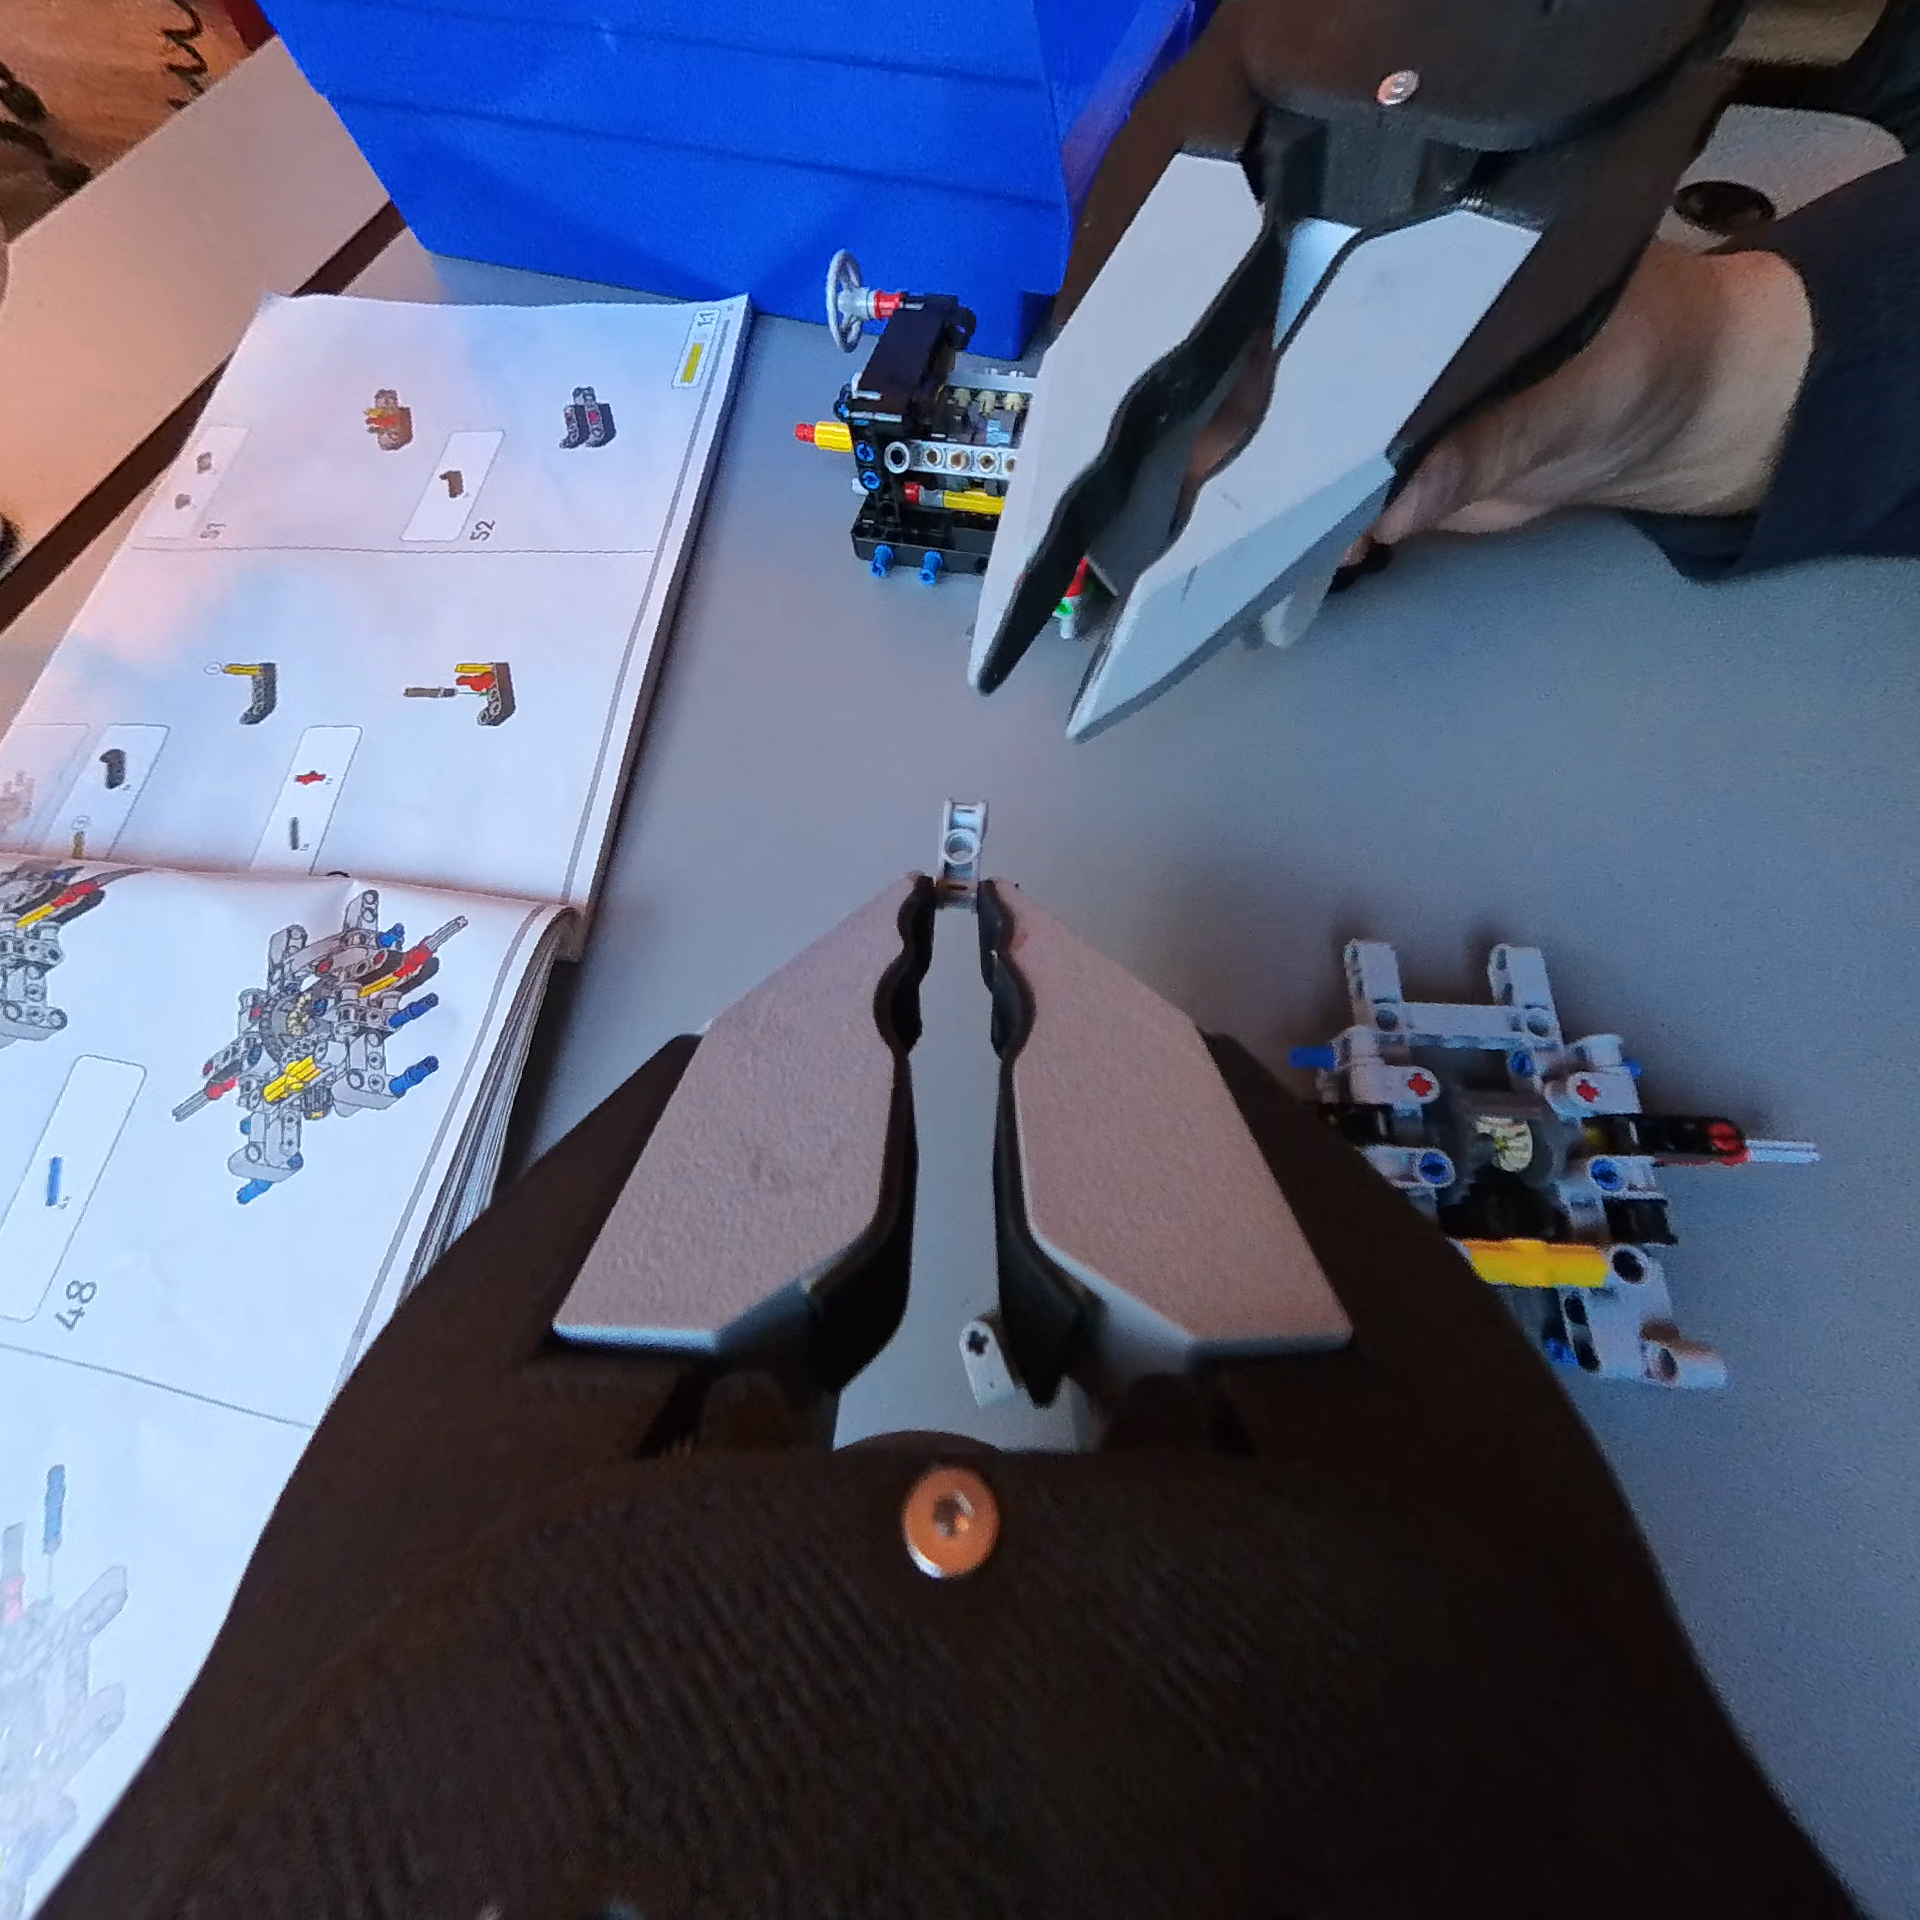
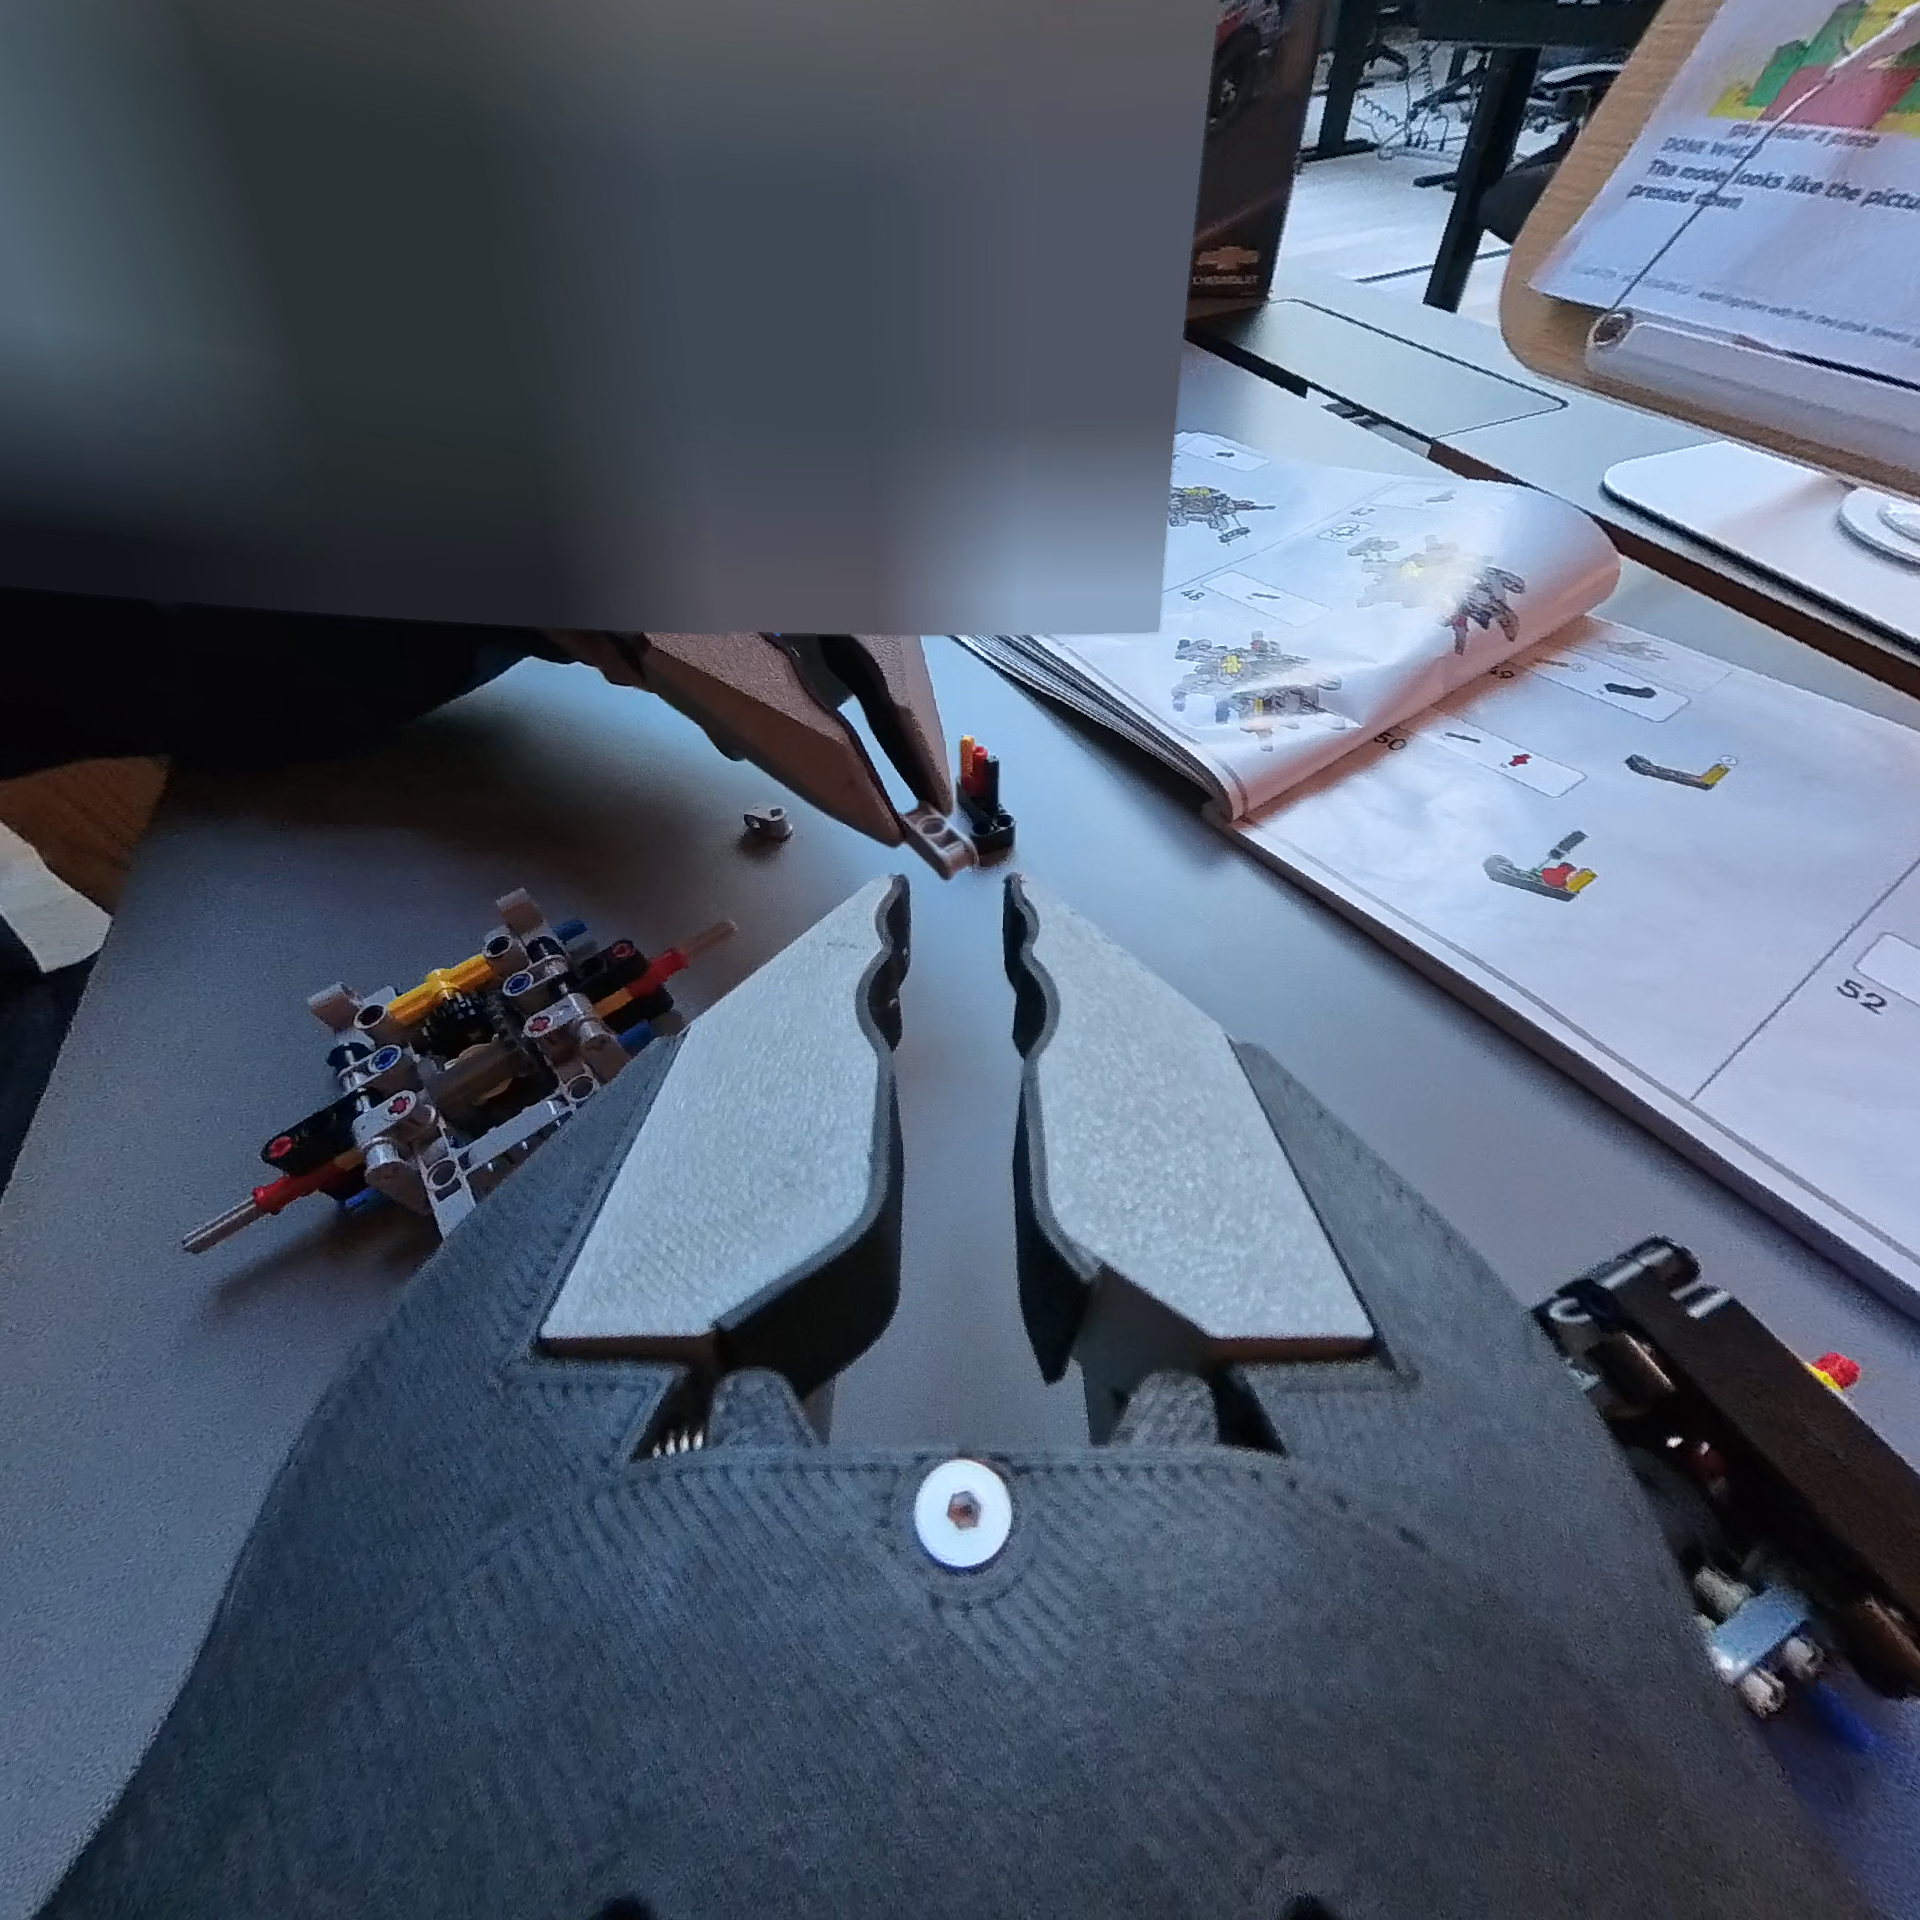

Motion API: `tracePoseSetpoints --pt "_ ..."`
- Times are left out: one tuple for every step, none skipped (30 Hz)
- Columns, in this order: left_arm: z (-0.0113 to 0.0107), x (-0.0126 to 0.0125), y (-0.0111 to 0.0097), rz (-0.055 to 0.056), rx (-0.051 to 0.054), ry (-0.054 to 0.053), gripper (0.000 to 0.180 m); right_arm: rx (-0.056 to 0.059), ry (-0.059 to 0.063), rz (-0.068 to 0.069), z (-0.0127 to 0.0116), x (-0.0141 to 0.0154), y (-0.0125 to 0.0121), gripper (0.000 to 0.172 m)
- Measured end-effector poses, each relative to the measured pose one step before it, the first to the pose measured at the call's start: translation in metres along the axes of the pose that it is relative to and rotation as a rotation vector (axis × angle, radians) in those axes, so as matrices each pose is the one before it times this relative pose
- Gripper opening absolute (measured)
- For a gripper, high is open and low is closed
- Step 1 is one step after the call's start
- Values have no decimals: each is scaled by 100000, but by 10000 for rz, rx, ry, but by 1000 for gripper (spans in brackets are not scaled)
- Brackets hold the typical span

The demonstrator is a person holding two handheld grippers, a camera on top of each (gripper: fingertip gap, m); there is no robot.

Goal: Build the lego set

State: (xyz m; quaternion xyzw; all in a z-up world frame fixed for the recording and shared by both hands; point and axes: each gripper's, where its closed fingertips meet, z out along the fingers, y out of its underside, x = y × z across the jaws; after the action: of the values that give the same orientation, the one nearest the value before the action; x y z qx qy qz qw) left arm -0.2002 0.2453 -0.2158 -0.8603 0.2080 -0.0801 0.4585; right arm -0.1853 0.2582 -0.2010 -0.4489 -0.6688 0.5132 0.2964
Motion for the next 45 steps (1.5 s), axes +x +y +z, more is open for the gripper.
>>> tracePoseSetpoints --pt "7 176 -100 97 35 22 5 -18 -41 -42 60 -92 7 14" --pt "-17 208 -142 115 43 37 5 -30 -24 -19 50 -52 33 14" --pt "-34 221 -139 121 37 48 5 -23 -28 -10 42 -37 25 15" --pt "-39 232 -155 129 41 51 5 -11 -66 -17 26 -108 7 16" --pt "-49 252 -178 146 68 60 5 -17 -81 -29 30 -128 23 16" --pt "-37 305 -181 159 83 91 5 -4 -91 -48 16 -184 -5 17" --pt "-7 373 -128 153 53 138 5 46 -176 -82 17 -352 -81 18" --pt "25 312 -52 137 16 104 5 57 -201 -96 55 -442 -92 19" --pt "64 276 -8 127 -6 86 5 -24 -170 -108 93 -407 3 18" --pt "69 270 32 89 -6 110 5 -132 -167 -129 156 -399 162 16" --pt "64 235 29 31 2 126 5 -180 -104 -142 161 -312 221 13" --pt "39 128 46 6 -3 77 5 -141 11 -142 128 -155 180 10" --pt "28 56 69 9 -17 44 5 -59 78 -128 50 -38 63 9" --pt "10 118 35 14 5 80 5 8 35 -96 -24 -44 -12 8" --pt "11 48 -28 -12 37 41 5 29 -17 -39 -50 -39 -36 7" --pt "5 35 -35 -33 38 37 5 17 -58 22 -56 -45 -10 6" --pt "9 45 -18 -41 18 43 5 -1 -75 48 -26 -61 10 6" --pt "4 -20 -9 -6 20 -11 5 -3 -35 40 -23 -8 11 6" --pt "9 -108 7 32 22 -75 6 0 25 3 -16 36 -5 5" --pt "20 -106 14 58 14 -89 6 4 73 -64 -11 61 -33 5" --pt "49 -22 40 47 -9 -42 6 -1 85 -130 -19 24 -16 5" --pt "54 -12 72 -15 -24 -11 6 2 97 -151 -26 35 -52 5" --pt "59 -48 152 -94 -70 10 8 36 115 -153 -60 44 -116 5" --pt "78 -17 204 -179 -99 87 11 75 113 -152 -105 52 -181 5" --pt "65 -23 193 -269 -75 132 13 73 155 -150 -143 143 -191 5" --pt "29 -111 162 -323 -38 117 15 58 215 -173 -174 236 -171 5" --pt "41 -21 185 -363 -46 198 16 53 250 -228 -187 279 -165 5" --pt "52 132 211 -393 -69 309 19 67 245 -293 -176 233 -187 5" --pt "59 81 139 -383 -39 252 20 79 221 -358 -141 164 -180 5" --pt "50 -107 62 -323 4 86 21 71 177 -411 -88 73 -157 5" --pt "28 -210 41 -224 -7 -40 21 46 143 -419 -18 0 -94 4" --pt "26 -147 28 -133 -11 -40 21 30 96 -386 49 -88 -59 5" --pt "7 121 -64 -81 35 92 22 28 23 -331 74 -193 -44 4" --pt "-11 378 -212 -75 114 228 23 11 -27 -261 111 -252 -33 4" --pt "-10 458 -298 -106 177 265 23 -10 -57 -170 105 -259 -5 4" --pt "-15 430 -277 -119 157 267 23 -12 -65 -76 93 -197 5 5" --pt "-17 288 -189 -125 110 207 23 25 -60 -18 48 -132 -38 5" --pt "-52 96 -147 -141 96 125 23 77 -45 13 -10 -56 -82 5" --pt "-69 -27 -109 -155 90 75 23 131 -43 39 -54 -3 -149 5" --pt "-87 -128 -60 -169 74 36 23 151 -24 31 -65 55 -136 4" --pt "-71 -250 12 -174 25 -35 21 155 22 -43 -74 150 -118 5" --pt "-50 -396 123 -160 -41 -132 19 178 90 -127 -100 206 -133 4" --pt "-14 -290 178 -119 -81 -84 19 188 105 -212 -88 206 -159 4" --pt "0 30 116 -81 -53 99 19 197 87 -308 -64 137 -171 4" --pt "-8 282 -7 -75 30 231 19 186 64 -396 -68 43 -200 4"
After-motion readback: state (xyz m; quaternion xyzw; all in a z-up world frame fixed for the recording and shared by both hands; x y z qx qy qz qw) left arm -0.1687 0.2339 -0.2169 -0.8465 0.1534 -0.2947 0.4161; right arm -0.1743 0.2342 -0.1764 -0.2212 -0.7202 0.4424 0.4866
